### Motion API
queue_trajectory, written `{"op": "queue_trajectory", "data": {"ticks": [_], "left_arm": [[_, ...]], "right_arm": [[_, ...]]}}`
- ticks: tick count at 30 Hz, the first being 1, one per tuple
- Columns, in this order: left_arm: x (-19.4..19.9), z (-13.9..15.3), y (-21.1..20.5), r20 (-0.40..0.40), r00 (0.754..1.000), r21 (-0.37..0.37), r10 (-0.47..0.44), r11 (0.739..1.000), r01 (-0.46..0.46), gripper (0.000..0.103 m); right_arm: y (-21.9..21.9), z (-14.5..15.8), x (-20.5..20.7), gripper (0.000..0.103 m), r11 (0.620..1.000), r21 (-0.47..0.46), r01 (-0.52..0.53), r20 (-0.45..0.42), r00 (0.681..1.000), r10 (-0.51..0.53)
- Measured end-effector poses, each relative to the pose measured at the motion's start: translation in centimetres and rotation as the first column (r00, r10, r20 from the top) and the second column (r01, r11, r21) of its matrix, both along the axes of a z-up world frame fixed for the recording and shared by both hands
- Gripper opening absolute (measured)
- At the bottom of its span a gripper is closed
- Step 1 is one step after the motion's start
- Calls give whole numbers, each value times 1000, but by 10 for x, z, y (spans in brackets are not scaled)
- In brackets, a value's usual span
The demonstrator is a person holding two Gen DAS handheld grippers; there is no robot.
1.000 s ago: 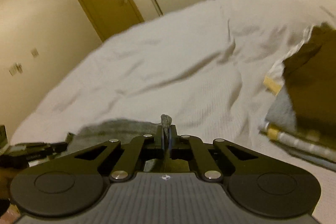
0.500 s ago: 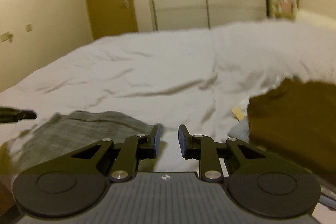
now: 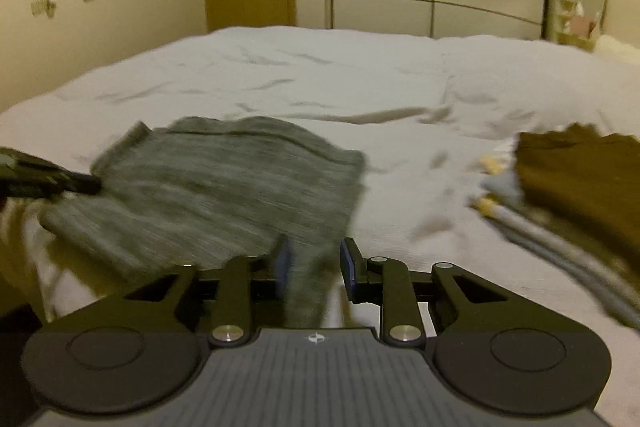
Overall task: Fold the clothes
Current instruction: 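Release the shorts with both tools and smooth them flat, then grasp the folded shorts edge with the left tool while the right tool grasps beside it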
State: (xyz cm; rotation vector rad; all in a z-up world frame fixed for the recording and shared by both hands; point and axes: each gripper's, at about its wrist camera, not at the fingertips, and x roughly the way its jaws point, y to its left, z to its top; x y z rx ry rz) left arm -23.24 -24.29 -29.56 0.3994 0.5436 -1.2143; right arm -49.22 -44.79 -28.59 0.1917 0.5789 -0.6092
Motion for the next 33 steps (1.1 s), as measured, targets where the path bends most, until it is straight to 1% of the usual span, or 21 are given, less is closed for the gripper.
{"op": "queue_trajectory", "data": {"ticks": [1,3,6,8,10,11,12,14,16,18,20,22,24,26,28,30,32,33], "left_arm": [[2,2,4,10,1000,0,13,1000,-13,4],[5,8,13,32,999,-2,32,999,-32,4],[-15,21,30,123,992,-25,-25,999,28,5],[-35,29,37,196,978,-36,-70,996,79,5],[-55,34,41,242,961,-50,-135,987,151,7],[-66,34,42,269,947,-47,-173,980,193,12],[-79,33,42,310,926,-32,-218,971,239,15],[-102,27,38,388,871,16,-300,948,319,25],[-120,16,31,450,812,82,-371,923,376,28],[-130,2,23,497,763,145,-413,907,396,30],[-128,-3,22,509,754,168,-415,907,385,31],[-127,-8,22,522,745,190,-416,908,374,31],[-125,-12,21,534,735,212,-418,908,362,31],[-123,-17,20,546,725,234,-420,907,349,31],[-123,-21,20,560,712,253,-424,906,340,31],[-132,-20,18,575,688,250,-443,896,368,34],[-142,-20,12,582,667,247,-465,883,399,40],[-147,-21,9,588,656,249,-474,877,411,41]], "right_arm": [[4,3,-3,29,1000,-23,0,-9,1000,0],[16,11,-8,31,997,-79,-12,-29,1000,10],[41,17,-10,37,987,-147,-65,-52,997,58],[62,17,-9,39,974,-192,-121,-79,991,108],[80,14,-3,46,954,-238,-179,-114,981,156],[89,11,0,47,944,-258,-208,-136,975,177],[95,7,5,47,932,-274,-235,-163,967,196],[102,-1,14,47,912,-297,-283,-212,951,226],[105,-8,21,47,896,-309,-320,-247,936,249],[101,-14,25,47,889,-312,-336,-265,929,258],[92,-19,24,47,894,-307,-326,-273,930,246],[83,-19,19,47,904,-303,-301,-266,938,223],[82,-17,15,47,904,-319,-284,-280,940,196],[83,-16,10,50,897,-344,-277,-302,937,174],[93,-16,7,59,864,-394,-313,-337,924,181],[102,-19,10,63,823,-438,-361,-378,905,196],[108,-24,19,63,782,-472,-407,-417,884,209],[111,-26,24,63,759,-488,-430,-437,874,214]]}}
